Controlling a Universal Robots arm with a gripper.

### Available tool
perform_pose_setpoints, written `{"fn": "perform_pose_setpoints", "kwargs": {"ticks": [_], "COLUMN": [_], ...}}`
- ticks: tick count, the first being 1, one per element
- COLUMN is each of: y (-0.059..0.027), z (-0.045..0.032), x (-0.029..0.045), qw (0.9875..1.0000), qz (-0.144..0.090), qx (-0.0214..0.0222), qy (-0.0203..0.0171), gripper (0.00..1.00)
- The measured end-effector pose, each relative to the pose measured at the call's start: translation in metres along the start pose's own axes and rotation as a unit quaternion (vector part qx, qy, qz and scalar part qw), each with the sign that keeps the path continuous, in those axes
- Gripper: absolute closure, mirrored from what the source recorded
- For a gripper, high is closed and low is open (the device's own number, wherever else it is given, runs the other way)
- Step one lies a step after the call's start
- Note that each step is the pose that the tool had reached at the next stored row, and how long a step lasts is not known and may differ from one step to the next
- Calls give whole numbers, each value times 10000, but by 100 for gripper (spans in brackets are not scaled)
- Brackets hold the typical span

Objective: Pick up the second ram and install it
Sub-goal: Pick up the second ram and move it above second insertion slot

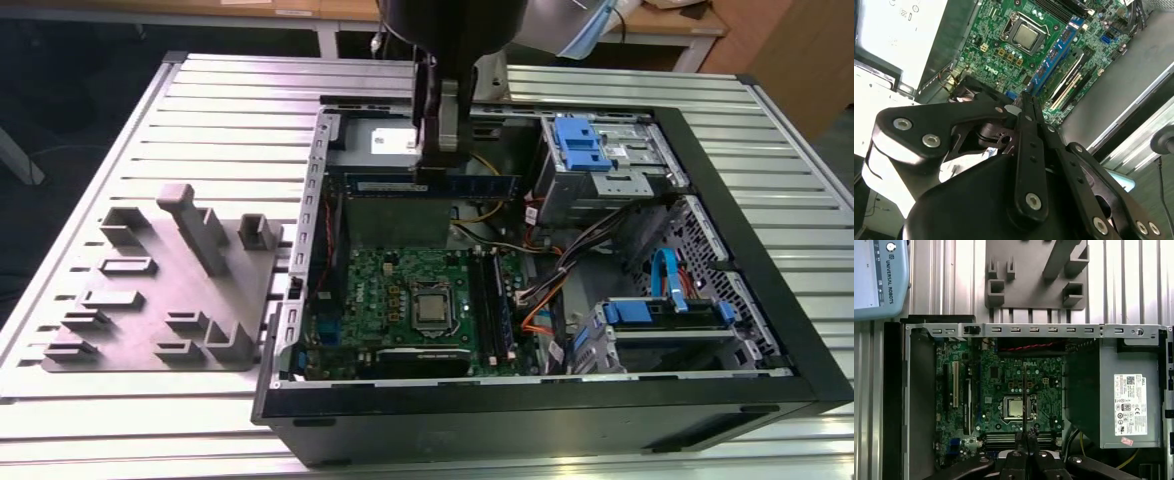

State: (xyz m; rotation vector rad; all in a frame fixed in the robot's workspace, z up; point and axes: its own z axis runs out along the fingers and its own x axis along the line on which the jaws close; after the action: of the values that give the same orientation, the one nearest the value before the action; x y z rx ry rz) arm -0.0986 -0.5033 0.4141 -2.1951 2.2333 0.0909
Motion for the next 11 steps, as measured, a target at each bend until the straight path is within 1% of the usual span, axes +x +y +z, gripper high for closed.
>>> {"fn": "perform_pose_setpoints", "kwargs": {"ticks": [5, 9, 11], "y": [-2, -20, -49], "z": [5, 54, 73], "x": [-1, 1, 2], "qw": [10000, 10000, 10000], "qz": [0, 0, 0], "qx": [0, -2, -9], "qy": [-1, -1, -1], "gripper": [92, 92, 92]}}
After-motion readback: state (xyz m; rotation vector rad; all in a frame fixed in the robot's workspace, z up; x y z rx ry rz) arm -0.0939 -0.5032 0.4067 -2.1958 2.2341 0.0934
